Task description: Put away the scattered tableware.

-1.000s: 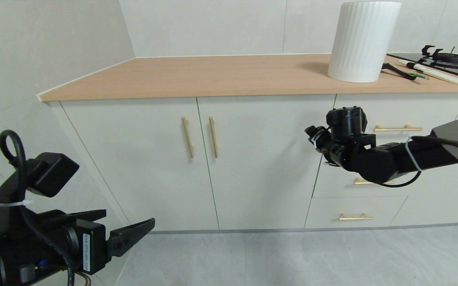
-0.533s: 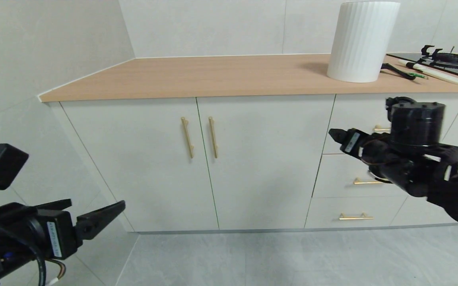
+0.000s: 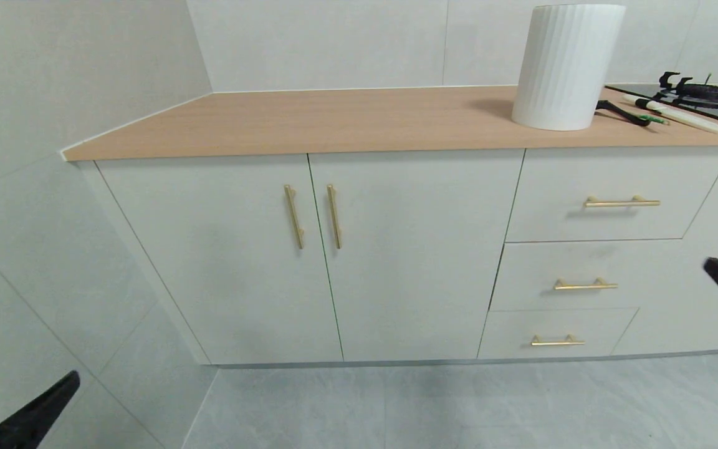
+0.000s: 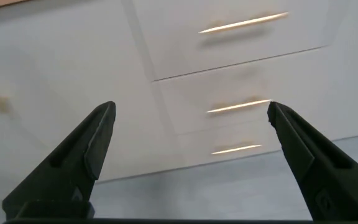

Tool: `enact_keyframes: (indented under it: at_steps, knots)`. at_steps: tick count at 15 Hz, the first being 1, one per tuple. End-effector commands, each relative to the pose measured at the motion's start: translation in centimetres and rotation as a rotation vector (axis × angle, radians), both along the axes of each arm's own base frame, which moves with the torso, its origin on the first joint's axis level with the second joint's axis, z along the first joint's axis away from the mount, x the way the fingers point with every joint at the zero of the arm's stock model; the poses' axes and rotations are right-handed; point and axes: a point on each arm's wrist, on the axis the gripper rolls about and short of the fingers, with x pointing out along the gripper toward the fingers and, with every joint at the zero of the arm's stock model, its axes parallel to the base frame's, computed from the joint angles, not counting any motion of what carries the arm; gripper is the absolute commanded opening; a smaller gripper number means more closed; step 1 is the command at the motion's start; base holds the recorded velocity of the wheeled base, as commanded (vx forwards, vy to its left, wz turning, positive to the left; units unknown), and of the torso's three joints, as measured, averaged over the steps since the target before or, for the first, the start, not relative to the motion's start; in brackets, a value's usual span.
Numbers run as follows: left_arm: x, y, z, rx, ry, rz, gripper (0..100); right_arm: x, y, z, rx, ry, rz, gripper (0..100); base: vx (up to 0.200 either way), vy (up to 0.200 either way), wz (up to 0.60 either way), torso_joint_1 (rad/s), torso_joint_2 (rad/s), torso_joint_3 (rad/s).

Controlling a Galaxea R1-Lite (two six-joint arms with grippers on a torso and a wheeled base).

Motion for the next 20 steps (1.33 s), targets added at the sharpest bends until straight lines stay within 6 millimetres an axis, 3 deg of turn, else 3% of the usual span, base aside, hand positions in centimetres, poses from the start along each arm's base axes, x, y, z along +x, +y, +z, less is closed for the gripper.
enact_keyframes:
  at_steps: [1,3,4,8,11,13,16,18,19,20]
  knots:
    - [-3.9,0.9,-1.4,0.032,-0.135,0.005,100,-9.9,-3.4,-2.2,-0.092,-0.131,-0.143,100,0.0,0.0,0.0,0.0,0.0,0.0]
    - [-5.4,1.3,-2.8,0.032,-0.164,0.053,100,-13.4,-4.0,-5.0,-0.185,-0.104,-0.162,100,0.0,0.0,0.0,0.0,0.0,0.0]
    - [-6.1,1.5,-3.5,0.03,-0.177,0.082,100,-14.0,-4.1,-5.8,-0.203,-0.081,-0.198,100,0.0,0.0,0.0,0.0,0.0,0.0]
    - [-8.0,1.7,-6.3,0.014,-0.253,0.221,100,-14.9,-3.6,-6.5,-0.212,-0.113,-0.453,100,0.0,0.0,0.0,0.0,0.0,0.0]
    - [-8.2,1.4,-10.2,0.008,-0.263,0.321,100,-14.2,-3.6,-8.2,-0.205,-0.102,-0.451,100,0.0,0.0,0.0,0.0,0.0,0.0]
    - [-8.2,1.3,-10.2,-0.055,-0.289,0.251,100,-13.5,-3.4,-10.1,-0.227,-0.073,-0.337,100,0.0,0.0,0.0,0.0,0.0,0.0]
    - [-8.0,0.6,-10.4,-0.107,-0.255,-0.076,100,-12.8,-3.0,-11.9,-0.19,-0.013,-0.114,100,0.0,0.0,0.0,0.0,0.0,0.0]
    - [-8.0,0.5,-10.5,-0.087,-0.244,-0.112,100,-12.8,-2.9,-12.0,-0.179,-0.007,-0.076,100,0.0,0.0,0.0,0.0,0.0,0.0]
    - [-8.0,0.5,-10.5,-0.09,-0.244,-0.114,100,-12.7,-2.5,-12.5,-0.148,0.019,0.114,100,0.0,0.0,0.0,0.0,0.0,0.0]
    - [-8.0,0.5,-10.5,-0.099,-0.243,-0.109,100,-12.7,-2.4,-12.6,-0.158,0.041,0.158,100,0.0,0.0,0.0,0.0,0.0,0.0]
